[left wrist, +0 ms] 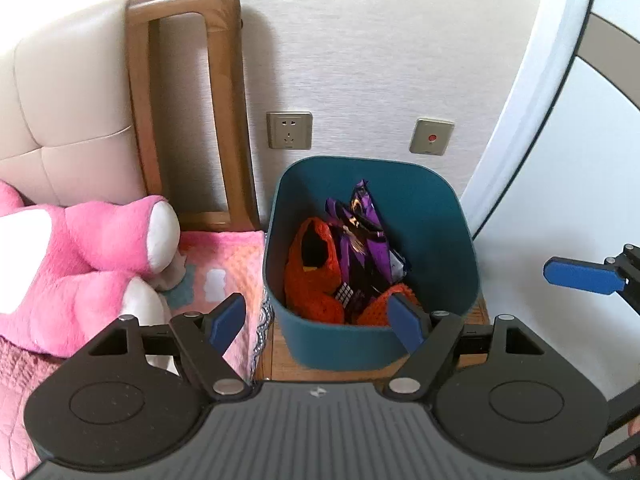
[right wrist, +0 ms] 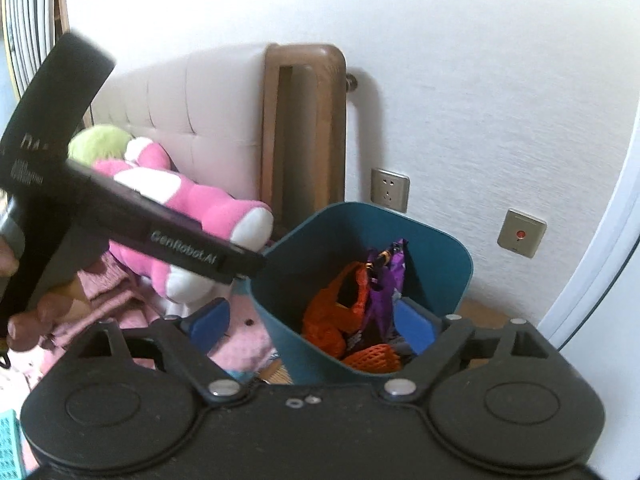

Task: Collect trash
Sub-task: 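Withdraw both tools from the wastebasket and lower them to the white-green packet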

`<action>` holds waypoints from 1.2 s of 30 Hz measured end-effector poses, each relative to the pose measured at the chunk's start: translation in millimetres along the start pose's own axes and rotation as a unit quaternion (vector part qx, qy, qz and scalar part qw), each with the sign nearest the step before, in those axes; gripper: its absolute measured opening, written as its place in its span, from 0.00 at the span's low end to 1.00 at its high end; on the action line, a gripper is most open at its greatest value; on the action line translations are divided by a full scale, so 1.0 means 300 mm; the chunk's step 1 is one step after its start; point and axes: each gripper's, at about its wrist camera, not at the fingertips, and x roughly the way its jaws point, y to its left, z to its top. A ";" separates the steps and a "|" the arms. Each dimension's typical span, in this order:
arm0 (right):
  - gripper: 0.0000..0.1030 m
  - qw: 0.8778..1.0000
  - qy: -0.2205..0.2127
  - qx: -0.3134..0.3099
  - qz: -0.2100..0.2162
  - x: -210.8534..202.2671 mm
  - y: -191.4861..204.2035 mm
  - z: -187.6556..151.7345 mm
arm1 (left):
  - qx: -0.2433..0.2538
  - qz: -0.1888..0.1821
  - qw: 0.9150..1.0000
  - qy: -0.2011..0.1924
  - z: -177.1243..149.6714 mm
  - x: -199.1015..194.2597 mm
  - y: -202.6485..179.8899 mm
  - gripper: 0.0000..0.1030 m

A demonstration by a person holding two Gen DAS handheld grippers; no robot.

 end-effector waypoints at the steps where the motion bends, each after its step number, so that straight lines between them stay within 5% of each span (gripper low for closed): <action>1: 0.89 1.000 -0.004 0.004 0.002 -0.015 0.006 -0.005 | 0.001 -0.002 1.000 -0.001 -0.015 -0.017 0.001 0.75; 20: 0.98 0.997 -0.006 0.074 0.017 -0.133 0.031 -0.245 | -0.003 -0.020 1.000 -0.018 -0.272 -0.168 -0.029 0.79; 25: 0.98 0.995 0.010 0.092 0.020 -0.115 0.006 -0.336 | -0.009 -0.036 0.999 -0.008 -0.353 -0.109 -0.034 0.94; 36: 0.99 0.990 0.082 0.119 0.003 0.053 -0.074 -0.611 | -0.037 -0.034 0.995 0.082 -0.623 0.212 -0.022 0.97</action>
